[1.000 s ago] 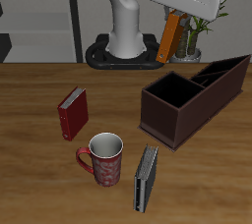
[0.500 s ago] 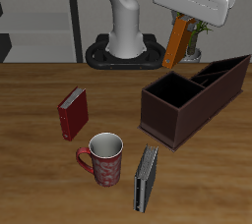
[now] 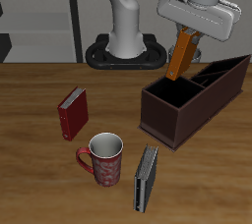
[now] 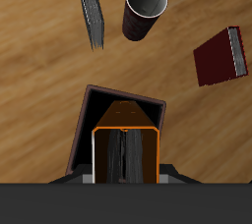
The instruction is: Place the orange book into the left desk caddy's right compartment
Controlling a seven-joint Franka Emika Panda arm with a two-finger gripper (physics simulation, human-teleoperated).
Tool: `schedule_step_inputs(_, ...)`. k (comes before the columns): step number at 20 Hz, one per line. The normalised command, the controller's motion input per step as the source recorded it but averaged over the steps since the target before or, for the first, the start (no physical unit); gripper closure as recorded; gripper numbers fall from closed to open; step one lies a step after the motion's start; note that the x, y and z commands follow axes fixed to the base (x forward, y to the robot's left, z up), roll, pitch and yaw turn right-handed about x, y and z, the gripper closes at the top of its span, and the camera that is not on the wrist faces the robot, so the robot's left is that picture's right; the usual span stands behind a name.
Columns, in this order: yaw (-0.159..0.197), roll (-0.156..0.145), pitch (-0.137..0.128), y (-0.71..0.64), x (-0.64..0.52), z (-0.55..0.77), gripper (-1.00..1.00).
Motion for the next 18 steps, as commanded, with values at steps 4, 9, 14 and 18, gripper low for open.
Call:
schedule_step_inputs(4,-0.003,0.032,0.028,0.15,0.1,-0.18,1.0)
schedule_step_inputs(9,-0.005,0.008,0.002,0.06,0.08,-0.15,1.0)
schedule_step_inputs(14,0.0,0.002,0.008,-0.03,0.07,-0.23,1.0)
schedule_step_inputs(18,0.005,-0.007,0.019,-0.05,0.08,-0.23,1.0)
